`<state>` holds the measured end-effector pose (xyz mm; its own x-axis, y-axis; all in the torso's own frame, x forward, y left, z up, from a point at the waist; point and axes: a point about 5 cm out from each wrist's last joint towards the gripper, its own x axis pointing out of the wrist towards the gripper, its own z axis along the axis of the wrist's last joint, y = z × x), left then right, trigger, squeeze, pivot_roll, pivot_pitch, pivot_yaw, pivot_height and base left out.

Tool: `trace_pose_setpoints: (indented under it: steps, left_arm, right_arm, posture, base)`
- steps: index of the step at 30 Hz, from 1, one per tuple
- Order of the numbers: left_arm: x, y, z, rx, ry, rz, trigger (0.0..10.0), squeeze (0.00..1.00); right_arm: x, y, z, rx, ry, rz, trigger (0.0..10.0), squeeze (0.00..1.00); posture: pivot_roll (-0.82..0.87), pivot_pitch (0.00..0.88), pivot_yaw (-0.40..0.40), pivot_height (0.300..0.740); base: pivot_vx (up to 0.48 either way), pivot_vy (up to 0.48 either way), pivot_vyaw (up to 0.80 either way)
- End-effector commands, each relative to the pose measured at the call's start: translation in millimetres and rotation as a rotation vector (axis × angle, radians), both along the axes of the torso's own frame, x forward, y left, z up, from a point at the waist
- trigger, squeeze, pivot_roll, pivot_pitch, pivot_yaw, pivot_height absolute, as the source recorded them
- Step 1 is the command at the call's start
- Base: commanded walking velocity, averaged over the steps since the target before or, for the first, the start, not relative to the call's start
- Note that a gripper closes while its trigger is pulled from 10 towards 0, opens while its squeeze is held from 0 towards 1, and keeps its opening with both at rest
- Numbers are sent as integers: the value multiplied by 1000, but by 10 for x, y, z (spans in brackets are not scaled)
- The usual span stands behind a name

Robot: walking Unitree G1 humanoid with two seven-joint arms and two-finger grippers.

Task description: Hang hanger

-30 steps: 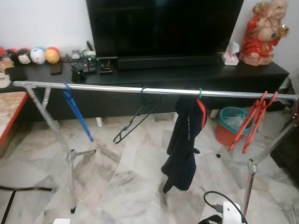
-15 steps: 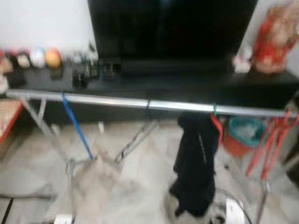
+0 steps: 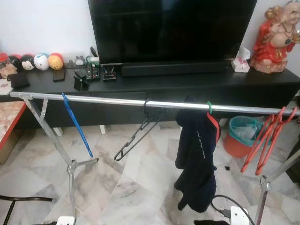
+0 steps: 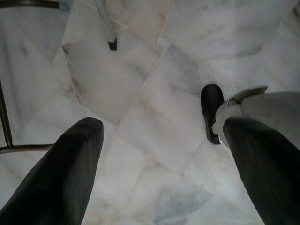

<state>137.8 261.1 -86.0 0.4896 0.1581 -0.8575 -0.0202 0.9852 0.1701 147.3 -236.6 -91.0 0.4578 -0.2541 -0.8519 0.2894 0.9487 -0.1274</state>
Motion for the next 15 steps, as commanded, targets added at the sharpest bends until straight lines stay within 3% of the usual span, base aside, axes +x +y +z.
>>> trace_pose_setpoints:
  steps: [1, 11, 13, 15]
  left_arm:
    - [0, 21, 12, 16, -19, -14, 10000, 0]
    - [95, 5, 74, 50, -134, -54, 10000, 0]
    - [390, -92, 300, 45, -408, -133, 10000, 0]
    - [523, -191, 585, 60, -623, -219, 10000, 0]
  right_arm:
    - [7, -31, 11, -4, -3, -9, 10000, 0]
    - [-57, -77, -1, -10, 8, -7, 10000, 0]
    - [-69, -85, -2, -10, 10, -5, 10000, 0]
    - [-61, -89, 1, -11, 11, 1, 10000, 0]
  posture:
    - [56, 0, -5, 740]
    - [87, 0, -18, 740]
    - [95, 0, -23, 740]
    - [100, 0, -27, 740]
  base:
    - [0, 0, 0]
    - [0, 0, 0]
    - [0, 0, 0]
    - [0, 0, 0]
